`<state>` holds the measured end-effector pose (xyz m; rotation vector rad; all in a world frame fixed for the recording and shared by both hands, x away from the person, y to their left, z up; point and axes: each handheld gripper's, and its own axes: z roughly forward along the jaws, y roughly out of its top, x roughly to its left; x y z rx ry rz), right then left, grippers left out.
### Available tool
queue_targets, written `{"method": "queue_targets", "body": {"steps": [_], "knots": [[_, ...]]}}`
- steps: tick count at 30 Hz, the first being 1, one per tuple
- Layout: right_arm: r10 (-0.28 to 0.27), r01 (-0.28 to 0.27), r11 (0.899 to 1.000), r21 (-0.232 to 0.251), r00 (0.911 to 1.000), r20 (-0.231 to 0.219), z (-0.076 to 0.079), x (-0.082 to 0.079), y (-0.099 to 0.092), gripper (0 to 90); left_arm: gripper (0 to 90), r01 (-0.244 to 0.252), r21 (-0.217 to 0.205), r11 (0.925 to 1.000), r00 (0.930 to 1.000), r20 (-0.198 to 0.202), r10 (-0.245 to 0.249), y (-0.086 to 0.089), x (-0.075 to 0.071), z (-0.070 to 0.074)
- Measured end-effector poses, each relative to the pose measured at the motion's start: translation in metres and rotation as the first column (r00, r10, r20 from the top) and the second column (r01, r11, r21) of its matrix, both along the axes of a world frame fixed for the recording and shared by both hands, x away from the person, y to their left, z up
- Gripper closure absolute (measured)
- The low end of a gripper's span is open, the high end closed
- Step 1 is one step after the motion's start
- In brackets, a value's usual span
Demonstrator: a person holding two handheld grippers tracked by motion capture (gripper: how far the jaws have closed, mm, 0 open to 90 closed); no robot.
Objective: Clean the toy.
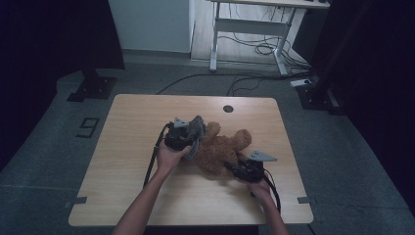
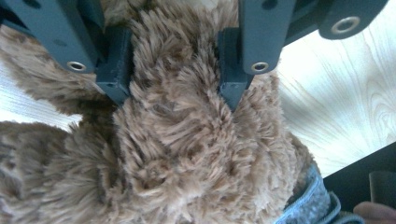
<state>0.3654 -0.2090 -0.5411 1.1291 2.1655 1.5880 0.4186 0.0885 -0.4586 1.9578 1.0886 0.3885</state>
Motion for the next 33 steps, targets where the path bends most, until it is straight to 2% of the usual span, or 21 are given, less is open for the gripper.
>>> {"method": "queue_targets", "body": {"steps": [4, 7, 9, 14, 19, 21, 23, 24, 26, 29, 33], "knots": [[0.015, -0.016, 1.0, -0.022, 0.9999, -0.002, 0.002, -0.002, 0.001, 53.1, 75.8, 0.016, 0.004, 0.9999, 0.9997, 0.02, -0.017, 0.006, -0.015, -0.006], [0.02, -0.02, 0.999, -0.046, 0.9998, 0.002, 0.005, -0.003, 0.002, 47.0, 76.2, 0.02, -0.01, 0.9998, 0.9992, 0.034, -0.02, 0.009, -0.022, -0.011], [0.028, -0.029, 0.999, -0.045, 0.9996, -0.008, 0.007, -0.003, 0.0, 42.7, 76.3, 0.02, -0.03, 0.9994, 0.9991, 0.038, -0.019, 0.012, -0.028, -0.014], [0.052, -0.053, 0.999, -0.013, 0.9975, -0.047, 0.011, -0.003, -0.004, 34.9, 76.6, 0.03, -0.015, 0.9994, 0.9973, 0.068, -0.029, 0.013, -0.039, -0.019], [0.068, -0.069, 0.997, -0.022, 0.9965, -0.048, 0.015, -0.005, -0.002, 27.0, 76.7, 0.039, -0.034, 0.9987, 0.9961, 0.081, -0.036, 0.018, -0.053, -0.024], [0.096, -0.099, 0.993, -0.057, 0.9936, -0.059, 0.015, -0.006, 0.003, 28.8, 76.7, 0.045, -0.04, 0.9981, 0.9955, 0.085, -0.042, 0.02, -0.059, -0.026], [0.109, -0.115, 0.985, -0.13, 0.9928, -0.049, 0.011, -0.01, 0.012, 32.7, 76.7, 0.049, -0.051, 0.9975, 0.9946, 0.095, -0.044, 0.022, -0.067, -0.031], [0.104, -0.111, 0.983, -0.145, 0.9932, -0.052, 0.009, -0.011, 0.015, 34.7, 76.7, 0.052, -0.051, 0.9973, 0.9937, 0.102, -0.047, 0.023, -0.07, -0.033], [0.092, -0.1, 0.981, -0.167, 0.9943, -0.054, 0.005, -0.012, 0.02, 37.8, 76.7, 0.058, -0.059, 0.9966, 0.993, 0.106, -0.052, 0.024, -0.076, -0.036], [0.08, -0.087, 0.976, -0.198, 0.9958, -0.045, 0.001, -0.014, 0.024, 40.0, 76.6, 0.058, -0.044, 0.9974, 0.9911, 0.122, -0.052, 0.022, -0.082, -0.037], [0.045, -0.052, 0.978, -0.201, 0.9982, -0.04, -0.001, -0.008, 0.027, 42.2, 76.6, 0.04, -0.047, 0.9981, 0.9909, 0.131, -0.033, 0.02, -0.076, -0.038]]}}
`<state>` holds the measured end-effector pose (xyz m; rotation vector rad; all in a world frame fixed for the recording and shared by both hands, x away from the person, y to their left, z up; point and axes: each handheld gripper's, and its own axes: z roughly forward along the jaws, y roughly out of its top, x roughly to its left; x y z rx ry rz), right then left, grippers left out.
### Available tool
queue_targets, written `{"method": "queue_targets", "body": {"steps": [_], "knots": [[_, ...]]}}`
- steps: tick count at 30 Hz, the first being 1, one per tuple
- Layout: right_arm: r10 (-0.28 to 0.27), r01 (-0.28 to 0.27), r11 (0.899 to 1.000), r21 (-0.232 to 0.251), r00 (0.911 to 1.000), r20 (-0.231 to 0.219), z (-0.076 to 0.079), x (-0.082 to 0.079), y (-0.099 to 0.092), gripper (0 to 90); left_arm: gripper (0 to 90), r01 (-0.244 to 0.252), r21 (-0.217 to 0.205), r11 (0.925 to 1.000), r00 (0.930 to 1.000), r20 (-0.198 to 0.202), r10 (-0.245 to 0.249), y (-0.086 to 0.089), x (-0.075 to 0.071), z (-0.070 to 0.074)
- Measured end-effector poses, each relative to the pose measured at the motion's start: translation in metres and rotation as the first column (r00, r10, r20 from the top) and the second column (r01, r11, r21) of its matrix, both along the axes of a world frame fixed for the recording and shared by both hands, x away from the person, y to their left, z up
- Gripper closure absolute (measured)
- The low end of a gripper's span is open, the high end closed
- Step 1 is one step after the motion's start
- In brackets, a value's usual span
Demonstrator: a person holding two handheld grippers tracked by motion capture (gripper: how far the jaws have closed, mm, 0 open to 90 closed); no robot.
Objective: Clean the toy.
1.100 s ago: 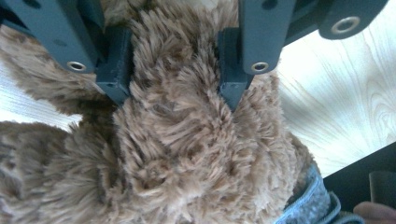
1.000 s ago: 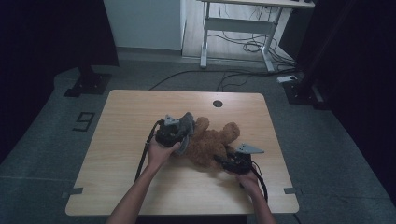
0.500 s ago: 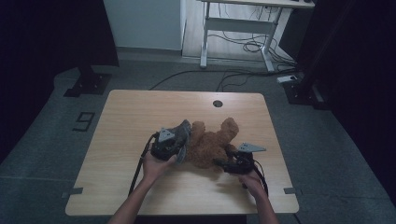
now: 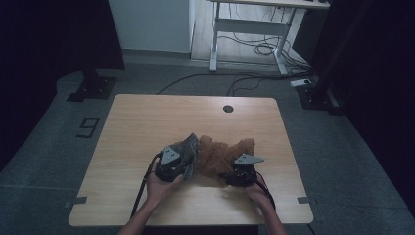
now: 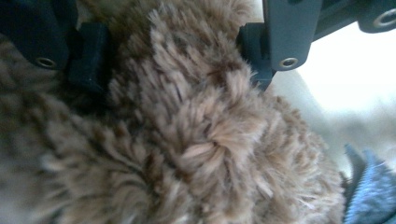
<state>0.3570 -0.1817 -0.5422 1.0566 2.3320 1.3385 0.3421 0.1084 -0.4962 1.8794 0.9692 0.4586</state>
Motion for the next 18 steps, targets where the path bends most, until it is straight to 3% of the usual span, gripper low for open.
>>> {"method": "queue_targets", "body": {"steps": [3, 6, 9, 14, 16, 18], "knots": [[-0.047, 0.047, 0.999, 0.014, 0.9989, 0.01, -0.002, 0.01, 0.003, 44.1, 76.7, -0.018, 0.01, 0.9998, 0.9998, 0.002, 0.018, -0.005, 0.011, 0.002], [-0.087, 0.087, 0.996, 0.031, 0.996, 0.021, -0.005, 0.022, 0.005, 45.5, 76.8, -0.045, -0.028, 0.9986, 0.999, -0.009, 0.044, -0.01, 0.028, 0.001], [-0.107, 0.106, 0.994, 0.037, 0.994, 0.024, -0.005, 0.03, 0.004, 45.8, 76.8, -0.056, -0.032, 0.9979, 0.9983, -0.016, 0.056, -0.016, 0.036, 0.002], [-0.12, 0.119, 0.992, 0.045, 0.9921, 0.035, -0.006, 0.034, 0.001, 46.0, 76.6, -0.029, -0.02, 0.9994, 0.9988, -0.041, 0.028, -0.021, 0.04, 0.008], [-0.117, 0.116, 0.993, 0.038, 0.9921, 0.044, -0.006, 0.031, 0.0, 46.5, 76.2, -0.022, -0.019, 0.9996, 0.9985, -0.051, 0.021, -0.019, 0.039, 0.015], [-0.11, 0.108, 0.993, 0.04, 0.9928, 0.046, -0.007, 0.029, -0.001, 46.9, 75.7, -0.013, -0.015, 0.9998, 0.9992, -0.037, 0.013, -0.02, 0.037, 0.027]]}}
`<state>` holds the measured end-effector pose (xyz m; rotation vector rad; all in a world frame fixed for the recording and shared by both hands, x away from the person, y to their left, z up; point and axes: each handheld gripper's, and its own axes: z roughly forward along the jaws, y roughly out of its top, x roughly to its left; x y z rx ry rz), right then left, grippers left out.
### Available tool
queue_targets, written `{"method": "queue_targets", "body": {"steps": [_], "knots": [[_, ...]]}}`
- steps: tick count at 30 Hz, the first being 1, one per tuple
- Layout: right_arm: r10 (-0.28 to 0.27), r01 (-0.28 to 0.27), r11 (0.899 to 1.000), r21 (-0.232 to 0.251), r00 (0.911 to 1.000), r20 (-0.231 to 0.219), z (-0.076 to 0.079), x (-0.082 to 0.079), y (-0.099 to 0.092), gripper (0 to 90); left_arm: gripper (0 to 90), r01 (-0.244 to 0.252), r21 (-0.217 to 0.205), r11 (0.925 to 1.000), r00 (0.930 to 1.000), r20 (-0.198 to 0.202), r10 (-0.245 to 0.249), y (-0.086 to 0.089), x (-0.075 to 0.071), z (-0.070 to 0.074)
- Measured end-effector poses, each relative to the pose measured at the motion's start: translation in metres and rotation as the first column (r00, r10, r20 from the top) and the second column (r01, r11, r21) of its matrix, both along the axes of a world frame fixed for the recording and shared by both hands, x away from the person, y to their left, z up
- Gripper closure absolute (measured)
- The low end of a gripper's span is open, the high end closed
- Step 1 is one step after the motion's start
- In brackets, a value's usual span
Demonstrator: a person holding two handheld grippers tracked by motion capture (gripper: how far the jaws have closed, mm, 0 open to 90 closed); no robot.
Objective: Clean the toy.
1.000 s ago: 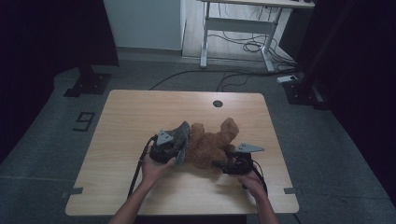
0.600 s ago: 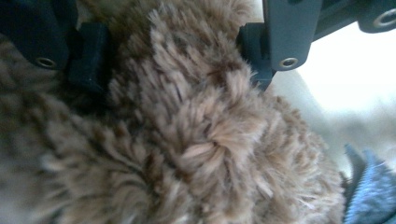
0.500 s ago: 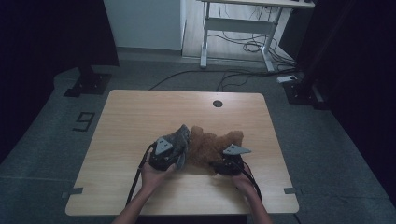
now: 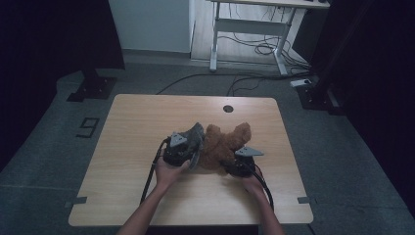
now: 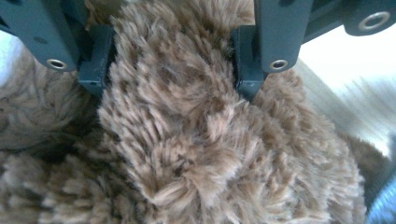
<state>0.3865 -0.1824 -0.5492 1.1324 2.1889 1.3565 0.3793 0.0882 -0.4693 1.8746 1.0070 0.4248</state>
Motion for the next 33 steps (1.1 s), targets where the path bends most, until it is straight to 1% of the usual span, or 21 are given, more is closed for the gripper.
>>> {"method": "queue_targets", "body": {"steps": [2, 4, 5, 6, 7, 8, 9, 10, 12, 16, 18, 19, 21, 22, 23, 26, 27, 28, 30, 31, 33], "knots": [[0.008, -0.008, 1.0, -0.004, 1.0, -0.001, 0.0, -0.002, -0.001, 47.1, 75.6, 0.01, 0.003, 0.9999, 0.9995, 0.031, -0.01, -0.006, -0.002, 0.012], [0.022, -0.022, 1.0, -0.02, 0.9998, 0.0, 0.0, -0.005, -0.001, 47.2, 75.3, 0.031, 0.011, 0.9995, 0.9984, 0.048, -0.032, -0.016, -0.001, 0.022], [0.026, -0.026, 0.999, -0.025, 0.9997, 0.001, 0.0, -0.006, 0.0, 47.2, 75.2, 0.038, 0.013, 0.9992, 0.9981, 0.048, -0.039, -0.02, 0.0, 0.025], [0.027, -0.027, 0.999, -0.026, 0.9996, 0.001, 0.0, -0.006, 0.0, 47.2, 75.0, 0.051, 0.021, 0.9985, 0.9975, 0.048, -0.052, -0.028, 0.002, 0.029], [0.028, -0.028, 0.999, -0.024, 0.9996, -0.004, 0.0, -0.007, -0.001, 47.3, 74.9, 0.055, 0.031, 0.998, 0.9976, 0.042, -0.056, -0.033, 0.004, 0.029], [0.028, -0.028, 0.999, -0.026, 0.9996, -0.006, 0.0, -0.008, -0.001, 47.3, 74.8, 0.056, 0.045, 0.9974, 0.9978, 0.034, -0.058, -0.039, 0.006, 0.029], [0.029, -0.029, 0.999, -0.022, 0.9996, -0.008, 0.0, -0.008, -0.002, 47.3, 74.7, 0.055, 0.049, 0.9972, 0.9981, 0.022, -0.057, -0.043, 0.008, 0.027], [0.029, -0.029, 0.999, -0.017, 0.9995, -0.012, 0.0, -0.008, -0.003, 47.6, 74.7, 0.049, 0.044, 0.9978, 0.9986, 0.016, -0.05, -0.044, 0.01, 0.024], [0.03, -0.031, 0.999, -0.009, 0.9994, -0.016, -0.001, -0.008, -0.004, 48.9, 74.9, 0.036, 0.03, 0.9989, 0.9993, 0.01, -0.036, -0.04, 0.012, 0.021], [0.036, -0.036, 0.999, -0.014, 0.9992, -0.018, 0.0, -0.008, -0.004, 51.3, 75.3, 0.001, 0.048, 0.9988, 0.9997, -0.023, 0.0, -0.02, 0.013, 0.011], [0.042, -0.043, 0.999, -0.015, 0.9988, -0.023, 0.001, -0.009, -0.005, 52.4, 75.6, 0.003, 0.034, 0.9994, 0.999, -0.045, -0.002, -0.006, 0.011, 0.007], [0.051, -0.052, 0.999, -0.015, 0.9984, -0.023, 0.001, -0.01, -0.004, 53.0, 75.7, 0.006, 0.034, 0.9994, 0.9989, -0.046, -0.005, -0.002, 0.01, 0.006], [0.063, -0.063, 0.998, -0.026, 0.9978, -0.021, 0.002, -0.011, -0.004, 53.5, 75.8, 0.005, 0.05, 0.9987, 0.9997, -0.025, -0.004, 0.005, 0.004, 0.007], [0.064, -0.064, 0.998, -0.029, 0.9978, -0.021, 0.002, -0.012, -0.003, 53.7, 75.8, -0.006, 0.073, 0.9973, 1.0, -0.002, 0.006, 0.01, 0.0, 0.009], [0.064, -0.064, 0.997, -0.032, 0.9978, -0.02, 0.002, -0.012, -0.003, 53.9, 75.8, -0.013, 0.078, 0.9969, 0.9999, 0.006, 0.013, 0.013, -0.001, 0.01], [0.067, -0.068, 0.997, -0.029, 0.9975, -0.021, 0.002, -0.012, -0.004, 54.2, 75.8, -0.046, 0.065, 0.9968, 0.9989, 0.009, 0.045, 0.028, -0.005, 0.016], [0.067, -0.068, 0.997, -0.028, 0.9975, -0.021, 0.002, -0.012, -0.004, 54.3, 75.8, -0.052, 0.062, 0.9967, 0.9986, 0.012, 0.051, 0.03, -0.006, 0.018], [0.068, -0.068, 0.997, -0.027, 0.9975, -0.022, 0.002, -0.012, -0.004, 54.3, 75.8, -0.052, 0.049, 0.9974, 0.9985, 0.017, 0.052, 0.032, -0.008, 0.022], [0.068, -0.069, 0.997, -0.025, 0.9974, -0.024, 0.002, -0.012, -0.005, 54.3, 75.8, -0.036, 0.018, 0.9992, 0.9989, 0.031, 0.036, 0.03, -0.012, 0.029], [0.068, -0.069, 0.997, -0.024, 0.9973, -0.026, 0.002, -0.012, -0.005, 54.4, 75.7, -0.018, 0.002, 0.9998, 0.9992, 0.035, 0.018, 0.025, -0.015, 0.033], [0.069, -0.07, 0.997, -0.021, 0.9972, -0.029, 0.002, -0.011, -0.006, 54.4, 75.7, 0.022, -0.009, 0.9997, 0.9985, 0.051, -0.022, 0.014, -0.021, 0.039]]}}
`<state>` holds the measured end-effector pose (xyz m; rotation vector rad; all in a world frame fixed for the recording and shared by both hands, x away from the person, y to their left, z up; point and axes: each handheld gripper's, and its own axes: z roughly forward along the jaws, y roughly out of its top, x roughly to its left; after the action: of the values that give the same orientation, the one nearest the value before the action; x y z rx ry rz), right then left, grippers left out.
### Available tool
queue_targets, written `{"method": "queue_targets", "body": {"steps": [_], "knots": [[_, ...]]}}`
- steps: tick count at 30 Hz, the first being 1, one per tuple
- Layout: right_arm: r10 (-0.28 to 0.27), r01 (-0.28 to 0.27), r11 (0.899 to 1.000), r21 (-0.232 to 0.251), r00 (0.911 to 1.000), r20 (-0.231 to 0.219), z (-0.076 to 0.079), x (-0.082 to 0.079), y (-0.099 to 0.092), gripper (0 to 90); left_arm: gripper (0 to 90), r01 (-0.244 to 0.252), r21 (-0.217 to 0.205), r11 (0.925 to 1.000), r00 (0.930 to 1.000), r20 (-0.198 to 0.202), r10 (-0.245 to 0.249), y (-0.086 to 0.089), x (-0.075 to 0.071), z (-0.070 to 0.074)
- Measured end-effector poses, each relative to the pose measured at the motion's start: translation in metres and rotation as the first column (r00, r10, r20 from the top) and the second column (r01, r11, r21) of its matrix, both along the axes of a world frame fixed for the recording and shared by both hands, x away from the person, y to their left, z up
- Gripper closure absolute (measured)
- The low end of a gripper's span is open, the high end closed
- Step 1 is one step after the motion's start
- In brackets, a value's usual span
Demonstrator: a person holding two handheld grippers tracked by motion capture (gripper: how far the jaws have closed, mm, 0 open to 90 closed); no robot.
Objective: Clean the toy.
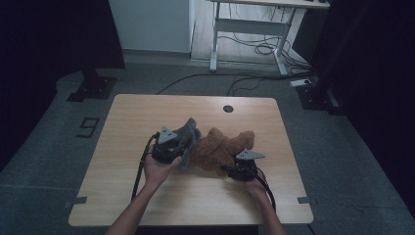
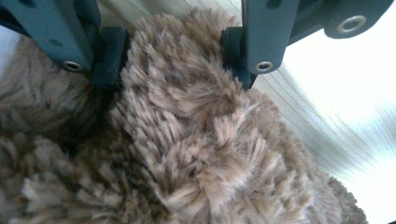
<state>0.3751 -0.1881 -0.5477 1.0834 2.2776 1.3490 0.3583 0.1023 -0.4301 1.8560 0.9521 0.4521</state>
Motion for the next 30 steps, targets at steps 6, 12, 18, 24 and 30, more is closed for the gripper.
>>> {"method": "queue_targets", "body": {"steps": [6, 12, 18, 24, 30], "knots": [[-0.001, 0.001, 1.0, 0.006, 1.0, -0.002, 0.0, 0.0, 0.0, 54.4, 75.6, 0.133, 0.029, 0.9907, 0.9892, 0.058, -0.134, -0.058, -0.015, 0.021], [-0.003, 0.003, 1.0, 0.01, 1.0, -0.005, 0.0, -0.001, 0.0, 54.5, 75.5, 0.16, 0.064, 0.985, 0.9868, -0.036, -0.158, -0.113, 0.014, 0.005], [-0.005, 0.005, 1.0, 0.026, 0.9999, -0.012, -0.001, -0.001, -0.001, 55.6, 75.6, 0.116, 0.119, 0.9861, 0.9915, -0.072, -0.108, -0.127, 0.029, -0.021], [-0.004, 0.004, 1.0, -0.005, 1.0, 0.009, 0.0, -0.004, 0.001, 56.1, 75.6, 0.069, 0.176, 0.982, 0.9969, -0.05, -0.061, -0.106, 0.027, -0.016], [0.0, 0.0, 1.0, -0.007, 1.0, 0.005, 0.0, -0.004, 0.001, 56.1, 75.6, 0.012, 0.158, 0.9873, 0.9974, -0.072, -0.001, -0.065, 0.032, -0.02]]}}
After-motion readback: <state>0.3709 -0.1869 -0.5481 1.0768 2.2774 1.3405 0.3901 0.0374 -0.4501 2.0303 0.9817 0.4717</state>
